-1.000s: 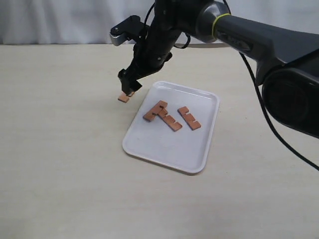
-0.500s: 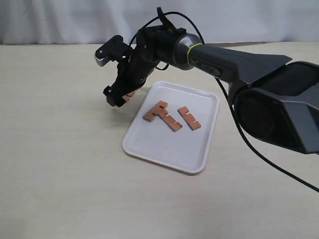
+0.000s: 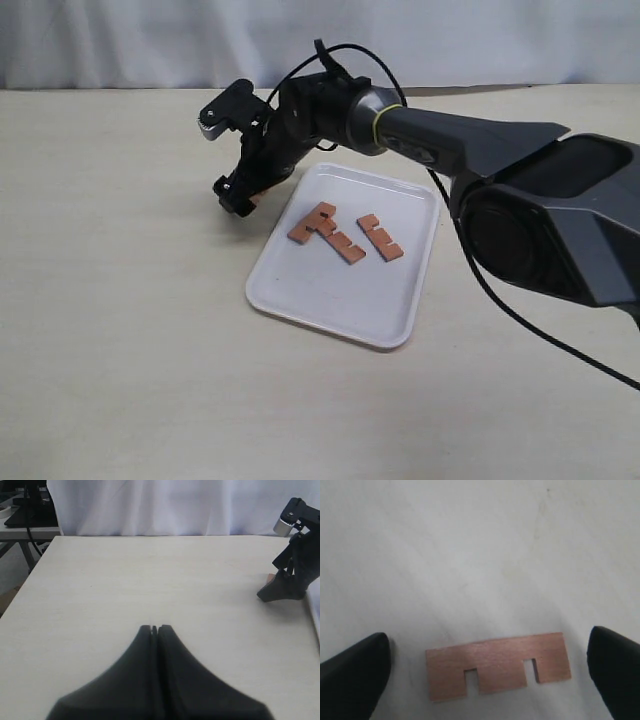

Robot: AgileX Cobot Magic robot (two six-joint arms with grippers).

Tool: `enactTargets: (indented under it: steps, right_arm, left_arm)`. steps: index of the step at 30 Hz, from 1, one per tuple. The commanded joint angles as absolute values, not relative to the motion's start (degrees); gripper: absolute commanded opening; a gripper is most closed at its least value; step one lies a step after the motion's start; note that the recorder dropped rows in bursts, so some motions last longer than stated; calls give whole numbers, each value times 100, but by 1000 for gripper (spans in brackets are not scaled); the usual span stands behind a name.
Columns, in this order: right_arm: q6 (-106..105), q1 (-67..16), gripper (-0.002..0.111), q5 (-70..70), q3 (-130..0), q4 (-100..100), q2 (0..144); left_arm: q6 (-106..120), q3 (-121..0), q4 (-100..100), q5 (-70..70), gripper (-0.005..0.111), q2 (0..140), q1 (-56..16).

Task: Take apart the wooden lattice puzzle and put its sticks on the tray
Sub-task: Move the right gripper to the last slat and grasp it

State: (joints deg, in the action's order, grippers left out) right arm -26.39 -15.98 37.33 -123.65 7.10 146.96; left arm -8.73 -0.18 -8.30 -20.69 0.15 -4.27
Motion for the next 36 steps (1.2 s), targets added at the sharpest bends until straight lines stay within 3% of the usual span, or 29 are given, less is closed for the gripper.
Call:
enactTargets:
  steps: [1,22,24,30,33,36]
  right_arm:
    - [-2754,-1434,110,3693,-12385,1233,14717]
    - [-3349,-1334,107,3764,-12385,1707,14929]
    - [-3380,-1334,96,3828,-12385,1707,14929]
    - [-3366,-1334,32,3924,-12385,1707,14929]
    - [-3365,-1346,13,3924,-12385,1707,14885]
    - [-3365,-1346,4,4002,-12385,1816,14742]
  left_arm:
    - [-862,0,-833,-2033,0,0,-470]
    - [-862,0,-833,-2033,0,0,-470]
    - [-862,0,-833,-2033,0,0,-470]
    - [-862,0,-833,-2033,0,0,-470]
    - [-862,0,-833,-2033,0,0,-470]
    - [-862,0,-833,-2033,0,0,-470]
